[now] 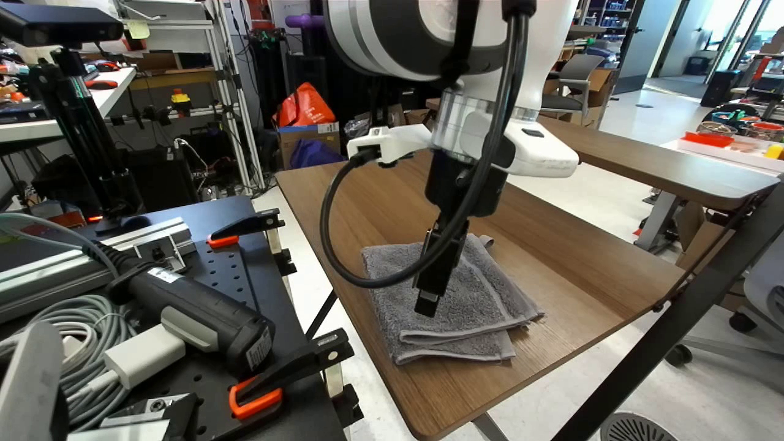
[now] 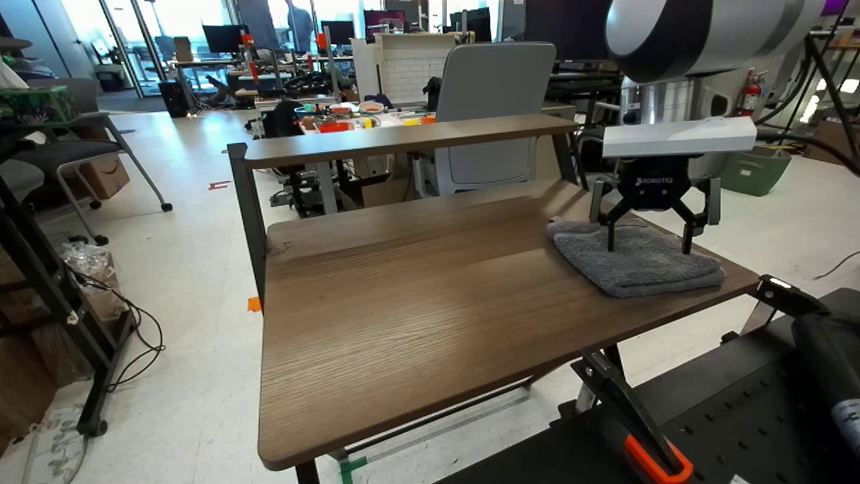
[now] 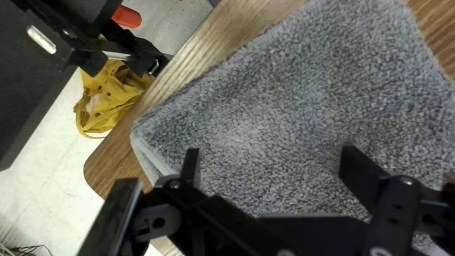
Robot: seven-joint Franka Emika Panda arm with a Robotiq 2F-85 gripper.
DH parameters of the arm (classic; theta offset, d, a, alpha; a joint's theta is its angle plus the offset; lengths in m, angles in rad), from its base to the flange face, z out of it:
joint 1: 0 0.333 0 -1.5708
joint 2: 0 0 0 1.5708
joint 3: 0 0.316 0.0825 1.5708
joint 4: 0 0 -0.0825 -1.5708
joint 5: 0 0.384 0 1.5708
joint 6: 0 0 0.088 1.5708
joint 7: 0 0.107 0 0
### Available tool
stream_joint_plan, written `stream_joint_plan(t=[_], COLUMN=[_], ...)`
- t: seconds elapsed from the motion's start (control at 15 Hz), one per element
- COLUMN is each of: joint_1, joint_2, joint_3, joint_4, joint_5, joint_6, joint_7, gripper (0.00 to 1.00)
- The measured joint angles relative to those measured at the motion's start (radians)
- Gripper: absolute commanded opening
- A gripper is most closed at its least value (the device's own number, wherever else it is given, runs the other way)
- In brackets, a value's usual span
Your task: Move the grey towel to the left
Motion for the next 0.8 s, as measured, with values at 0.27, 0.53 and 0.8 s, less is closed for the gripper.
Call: stream_joint_plan(t=[0.27,0.53,0.8], joint_1=[0.028,0.072,0.115], joint_2=[0.059,0.108,0.155], joint_3=[0.000,0.006,0.014], joint_4=[0.073,0.150,0.232], joint_5=[0.004,0.005,0.005], joint_6=[0.000,-0.002,-0.017], joint_7=[-0.023,-0.038,-0.065], gripper=[1.00,1.00,1.00])
